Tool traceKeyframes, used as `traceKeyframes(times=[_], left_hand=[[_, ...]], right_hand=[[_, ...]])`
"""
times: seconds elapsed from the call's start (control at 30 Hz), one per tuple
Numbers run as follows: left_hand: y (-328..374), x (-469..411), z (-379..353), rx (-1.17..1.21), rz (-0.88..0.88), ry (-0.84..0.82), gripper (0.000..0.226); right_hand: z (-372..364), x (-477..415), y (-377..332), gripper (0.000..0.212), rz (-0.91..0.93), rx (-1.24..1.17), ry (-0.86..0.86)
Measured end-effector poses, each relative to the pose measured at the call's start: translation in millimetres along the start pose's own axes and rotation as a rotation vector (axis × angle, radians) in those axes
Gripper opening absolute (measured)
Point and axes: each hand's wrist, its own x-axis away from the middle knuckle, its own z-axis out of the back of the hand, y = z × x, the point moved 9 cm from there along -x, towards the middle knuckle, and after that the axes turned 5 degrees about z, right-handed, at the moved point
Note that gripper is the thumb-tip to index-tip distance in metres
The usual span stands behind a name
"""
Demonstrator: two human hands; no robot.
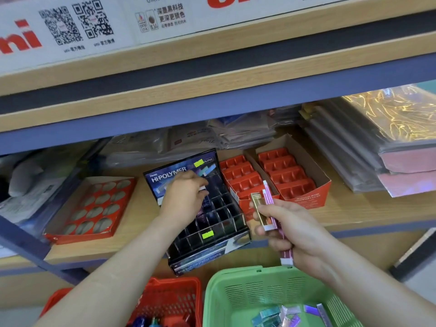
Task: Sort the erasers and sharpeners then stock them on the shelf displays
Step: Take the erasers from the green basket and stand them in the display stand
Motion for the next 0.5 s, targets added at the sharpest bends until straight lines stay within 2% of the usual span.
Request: traceKeyframes(times=[0.13,0.27,0.33,0.37,0.43,0.5], left_hand=[[6.5,-1.2,-4.3,-0.118,-0.041,-0.014,0.028],[6.3,-0.2,3.8,-0.088,-0.003,0.043,0.027],[10.7,5.5,18.2,0.085,0.055,0.083,0.012],[14.9,10.6,22.8,0.223,0.098,0.053,0.010],[27.9,25.0,23.5,0.589,0.196,-0.102,0.021],[47.8,42.2,19.7,0.861,0.249,-0.260,0.019]], right_hand=[[-7.9,-0.4,0.8,0.017,0.013,-0.016,-0.075],[-12.0,1.7,0.6,0.014,0.018,0.015,-0.112],[-13.9,2.3,-1.1,0.011,0.034,0.052,-0.124],[-14.7,2.0,-1.9,0.008,0.046,0.076,-0.129],[-16.3,2.9,-4.4,0.004,0.079,0.158,-0.132],[-19.1,4.5,-8.1,0.004,0.132,0.270,-0.132]])
